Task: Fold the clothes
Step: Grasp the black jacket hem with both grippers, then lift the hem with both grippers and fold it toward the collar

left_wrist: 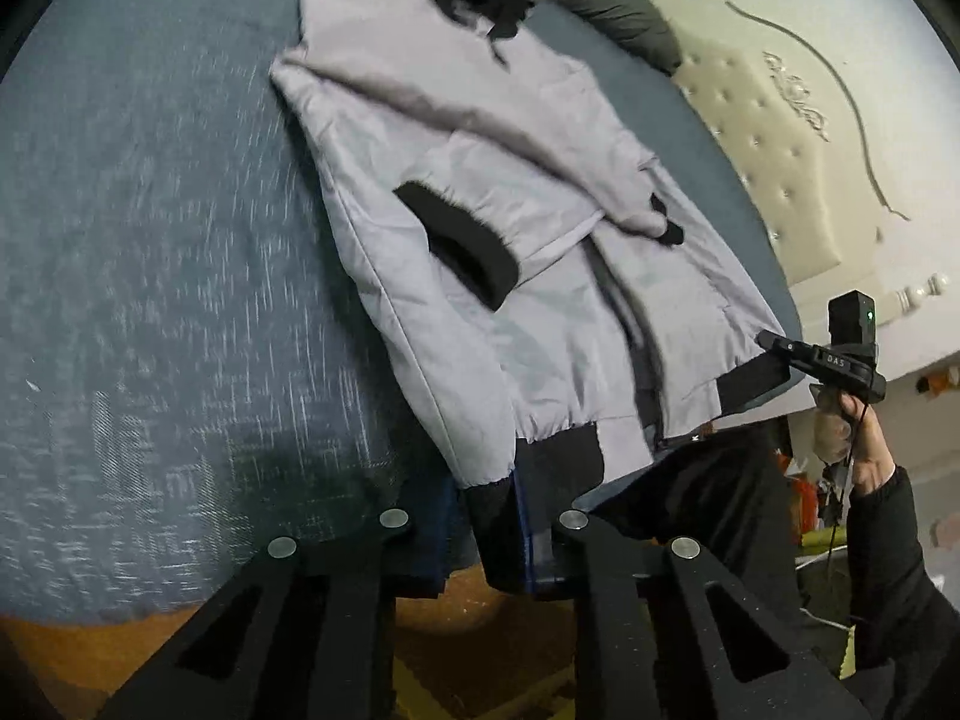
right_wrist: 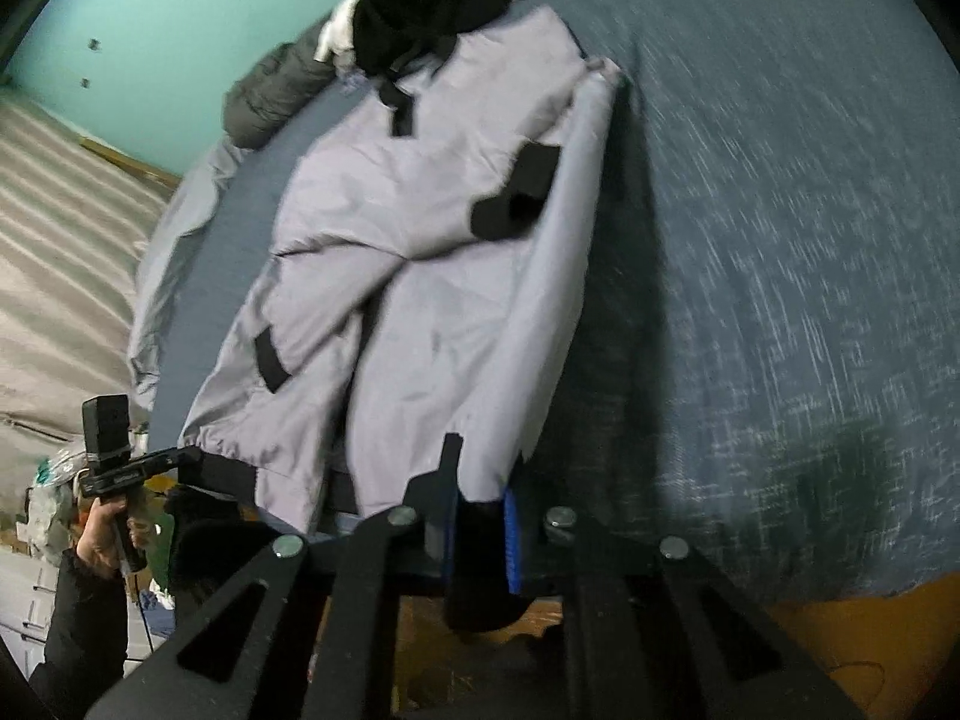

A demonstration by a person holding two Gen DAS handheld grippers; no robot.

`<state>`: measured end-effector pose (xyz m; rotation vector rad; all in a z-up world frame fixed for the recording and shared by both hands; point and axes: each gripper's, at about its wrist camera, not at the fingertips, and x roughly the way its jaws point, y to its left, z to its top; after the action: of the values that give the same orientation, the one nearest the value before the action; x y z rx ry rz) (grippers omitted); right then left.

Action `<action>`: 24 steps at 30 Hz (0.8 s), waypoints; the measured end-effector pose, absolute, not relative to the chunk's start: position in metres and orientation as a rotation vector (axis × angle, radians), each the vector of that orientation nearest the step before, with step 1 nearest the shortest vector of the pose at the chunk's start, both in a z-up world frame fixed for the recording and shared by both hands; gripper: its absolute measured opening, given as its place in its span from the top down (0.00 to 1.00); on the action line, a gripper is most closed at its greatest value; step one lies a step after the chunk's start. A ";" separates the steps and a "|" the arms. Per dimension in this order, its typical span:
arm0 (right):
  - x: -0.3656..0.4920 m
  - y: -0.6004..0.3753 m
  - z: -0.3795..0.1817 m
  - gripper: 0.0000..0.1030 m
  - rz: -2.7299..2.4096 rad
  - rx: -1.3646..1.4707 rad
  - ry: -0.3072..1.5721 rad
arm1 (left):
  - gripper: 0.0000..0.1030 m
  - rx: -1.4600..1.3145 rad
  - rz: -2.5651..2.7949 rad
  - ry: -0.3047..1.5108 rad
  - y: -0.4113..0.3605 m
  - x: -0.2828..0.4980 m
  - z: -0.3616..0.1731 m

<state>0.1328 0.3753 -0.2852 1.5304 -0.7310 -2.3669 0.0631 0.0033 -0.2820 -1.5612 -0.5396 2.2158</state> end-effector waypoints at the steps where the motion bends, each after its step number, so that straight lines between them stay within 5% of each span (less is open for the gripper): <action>1: 0.134 0.374 -0.278 0.90 -2.366 1.510 -0.730 | 0.84 -1.549 2.223 -0.533 0.004 0.060 -0.274; 24: 0.126 0.350 -0.214 0.90 -2.305 1.334 -0.634 | 0.84 -1.430 2.290 -0.424 -0.007 0.037 -0.214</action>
<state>0.1262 0.3495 -0.2137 1.3344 -0.6336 -2.3052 0.0370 -0.0067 -0.2136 -1.4303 -0.4243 2.2904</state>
